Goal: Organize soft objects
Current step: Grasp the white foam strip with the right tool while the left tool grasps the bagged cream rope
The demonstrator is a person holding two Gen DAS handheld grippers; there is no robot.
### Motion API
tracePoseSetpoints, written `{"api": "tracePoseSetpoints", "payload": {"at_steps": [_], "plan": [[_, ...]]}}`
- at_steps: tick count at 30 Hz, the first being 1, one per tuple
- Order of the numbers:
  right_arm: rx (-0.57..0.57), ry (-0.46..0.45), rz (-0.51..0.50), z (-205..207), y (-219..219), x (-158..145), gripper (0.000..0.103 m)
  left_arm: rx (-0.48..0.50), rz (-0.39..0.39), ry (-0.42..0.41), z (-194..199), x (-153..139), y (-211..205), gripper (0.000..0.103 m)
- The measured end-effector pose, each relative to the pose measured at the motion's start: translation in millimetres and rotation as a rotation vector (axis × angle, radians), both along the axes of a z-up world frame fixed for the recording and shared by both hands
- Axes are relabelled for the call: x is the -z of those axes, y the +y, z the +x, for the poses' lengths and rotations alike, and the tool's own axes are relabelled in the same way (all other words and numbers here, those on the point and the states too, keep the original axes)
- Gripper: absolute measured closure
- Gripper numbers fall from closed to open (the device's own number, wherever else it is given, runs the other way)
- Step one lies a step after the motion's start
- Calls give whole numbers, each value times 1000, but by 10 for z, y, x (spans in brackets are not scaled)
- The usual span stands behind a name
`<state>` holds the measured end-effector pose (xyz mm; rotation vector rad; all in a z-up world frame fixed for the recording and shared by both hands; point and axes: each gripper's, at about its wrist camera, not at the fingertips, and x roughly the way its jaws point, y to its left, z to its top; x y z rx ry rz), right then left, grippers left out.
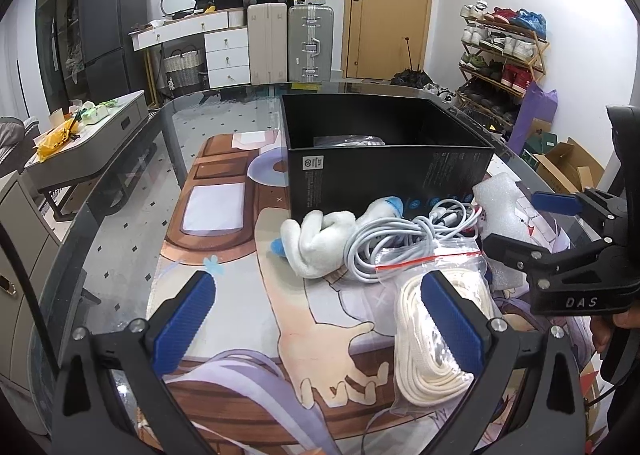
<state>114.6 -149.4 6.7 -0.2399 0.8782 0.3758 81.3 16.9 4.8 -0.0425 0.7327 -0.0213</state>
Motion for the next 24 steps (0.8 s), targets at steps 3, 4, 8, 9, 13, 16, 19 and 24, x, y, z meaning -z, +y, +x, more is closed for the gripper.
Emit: {"api": "tracePoseSetpoints", "payload": {"at_steps": [3,4,8,9,13,16,19,24], "plan": [[-11,9,-2,-20,33,19,28,-1,1,1,-8,4,-4,0],[-13,9,-1,-26,39,20,30,-3,2,1,-14,9,-2,0],[-20,12,2,-51,55,1,37,-15,1,5,-33,32,17,0],[-25,14,6,-56,59,-2,41,-18,1,6,-35,33,22,0],[-45,22,15,-82,80,-7,51,-19,0,6,-39,13,7,0],[-78,31,31,-116,108,-19,64,-8,1,8,-52,5,-33,0],[-95,35,47,-128,128,-27,70,17,5,18,-60,1,-117,0],[-106,38,73,-133,114,-62,76,60,8,33,-74,-4,-250,0]]}}
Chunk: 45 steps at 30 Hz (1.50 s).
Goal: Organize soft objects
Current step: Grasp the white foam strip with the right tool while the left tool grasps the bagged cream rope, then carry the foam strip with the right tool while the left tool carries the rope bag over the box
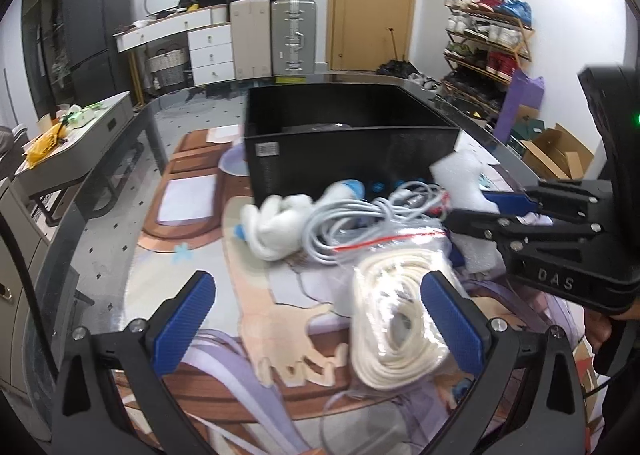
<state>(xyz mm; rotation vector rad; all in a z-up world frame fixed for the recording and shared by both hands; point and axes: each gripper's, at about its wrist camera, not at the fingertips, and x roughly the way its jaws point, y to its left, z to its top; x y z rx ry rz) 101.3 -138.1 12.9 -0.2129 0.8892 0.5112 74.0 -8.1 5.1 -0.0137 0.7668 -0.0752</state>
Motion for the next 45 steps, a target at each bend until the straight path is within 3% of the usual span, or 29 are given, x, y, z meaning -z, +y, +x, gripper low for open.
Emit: {"api": "tracePoseSetpoints", "payload": {"at_steps": [7,12,16,18,21,23,29,45], "plan": [[-11,-24,39,-24,-70,-98,79,61,0,20,-17,22,-160,0],[7,-37,70,-13,-153,-158,79,77,-43,48,-8,44,-163,1],[13,-44,95,-13,-209,-184,79,96,-21,60,-10,73,-231,2],[15,-46,104,-12,-233,-200,79,107,-10,68,-15,103,-266,9],[15,-48,118,-21,-256,-218,79,132,3,71,-26,123,-381,28],[16,-50,123,-27,-272,-236,79,152,-2,64,-48,102,-414,48],[11,-52,132,-46,-264,-237,79,158,14,59,-67,85,-432,66],[0,-76,151,-95,-250,-321,79,115,27,-2,-139,-115,-365,71]]}}
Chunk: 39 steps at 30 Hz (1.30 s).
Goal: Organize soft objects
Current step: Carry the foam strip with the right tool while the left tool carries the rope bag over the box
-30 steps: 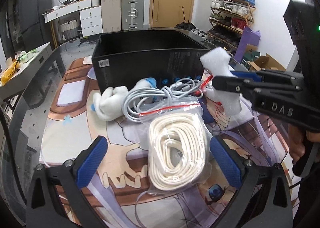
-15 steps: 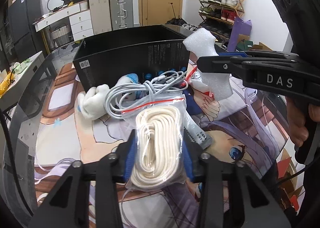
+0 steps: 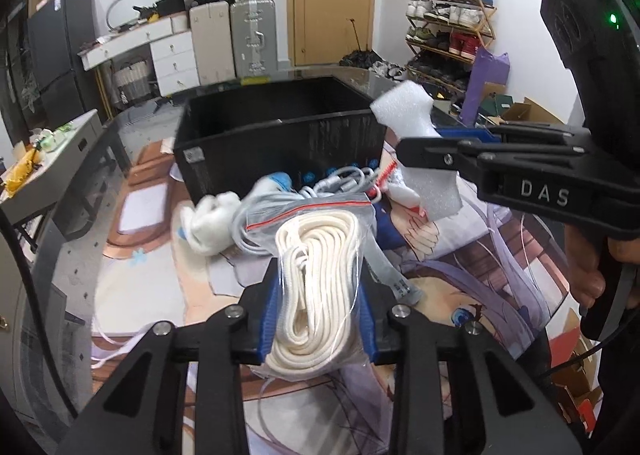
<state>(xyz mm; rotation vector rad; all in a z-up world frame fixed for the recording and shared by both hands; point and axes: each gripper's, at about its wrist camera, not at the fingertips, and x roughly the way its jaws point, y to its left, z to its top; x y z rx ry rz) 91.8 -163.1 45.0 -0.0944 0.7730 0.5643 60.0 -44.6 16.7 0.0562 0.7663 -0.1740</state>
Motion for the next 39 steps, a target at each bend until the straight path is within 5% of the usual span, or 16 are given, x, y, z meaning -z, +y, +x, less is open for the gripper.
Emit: {"api": "tracePoseSetpoints", "payload": {"at_steps": [17,39], "plan": [[-26,-32,-17,-55,147,4,79,-167,95,-126,228,-254,292,71],[-58,-64,-29,136,352,-137,79,-269,124,-93,728,-404,568,71]]}}
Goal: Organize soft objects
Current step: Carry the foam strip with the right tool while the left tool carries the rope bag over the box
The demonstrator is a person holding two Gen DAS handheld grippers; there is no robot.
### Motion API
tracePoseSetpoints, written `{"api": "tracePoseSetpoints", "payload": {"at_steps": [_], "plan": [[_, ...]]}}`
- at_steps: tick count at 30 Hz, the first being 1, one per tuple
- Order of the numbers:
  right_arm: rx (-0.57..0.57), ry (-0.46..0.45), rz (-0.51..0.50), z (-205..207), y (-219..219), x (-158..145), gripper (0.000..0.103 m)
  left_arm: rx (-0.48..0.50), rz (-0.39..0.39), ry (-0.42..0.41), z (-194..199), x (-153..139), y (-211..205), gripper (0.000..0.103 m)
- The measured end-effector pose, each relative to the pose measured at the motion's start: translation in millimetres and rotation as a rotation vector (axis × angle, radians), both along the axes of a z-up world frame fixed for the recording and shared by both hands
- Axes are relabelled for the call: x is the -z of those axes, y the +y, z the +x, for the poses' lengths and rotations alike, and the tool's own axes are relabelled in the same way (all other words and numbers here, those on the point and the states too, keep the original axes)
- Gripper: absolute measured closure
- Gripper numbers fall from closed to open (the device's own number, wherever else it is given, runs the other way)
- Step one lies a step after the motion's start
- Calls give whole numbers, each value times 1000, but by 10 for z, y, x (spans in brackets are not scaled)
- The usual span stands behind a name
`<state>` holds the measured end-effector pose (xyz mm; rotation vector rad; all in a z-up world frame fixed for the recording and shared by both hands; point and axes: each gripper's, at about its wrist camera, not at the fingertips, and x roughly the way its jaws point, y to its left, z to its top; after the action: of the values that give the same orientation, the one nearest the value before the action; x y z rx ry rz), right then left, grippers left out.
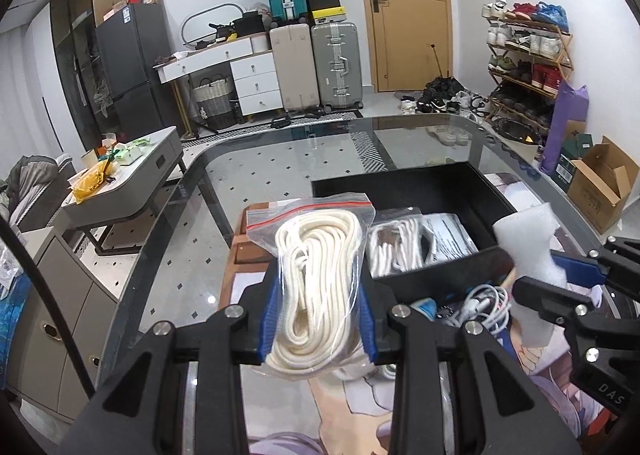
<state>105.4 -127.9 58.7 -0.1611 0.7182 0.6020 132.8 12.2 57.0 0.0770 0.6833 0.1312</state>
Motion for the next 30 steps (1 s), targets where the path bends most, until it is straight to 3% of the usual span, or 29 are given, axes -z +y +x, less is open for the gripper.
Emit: {"api": "tracePoseSetpoints", "payload": {"at_steps": [30], "plan": [[-17,14,-21,676,137,-3,80,26,-68,15,499,-23,152,71]]}}
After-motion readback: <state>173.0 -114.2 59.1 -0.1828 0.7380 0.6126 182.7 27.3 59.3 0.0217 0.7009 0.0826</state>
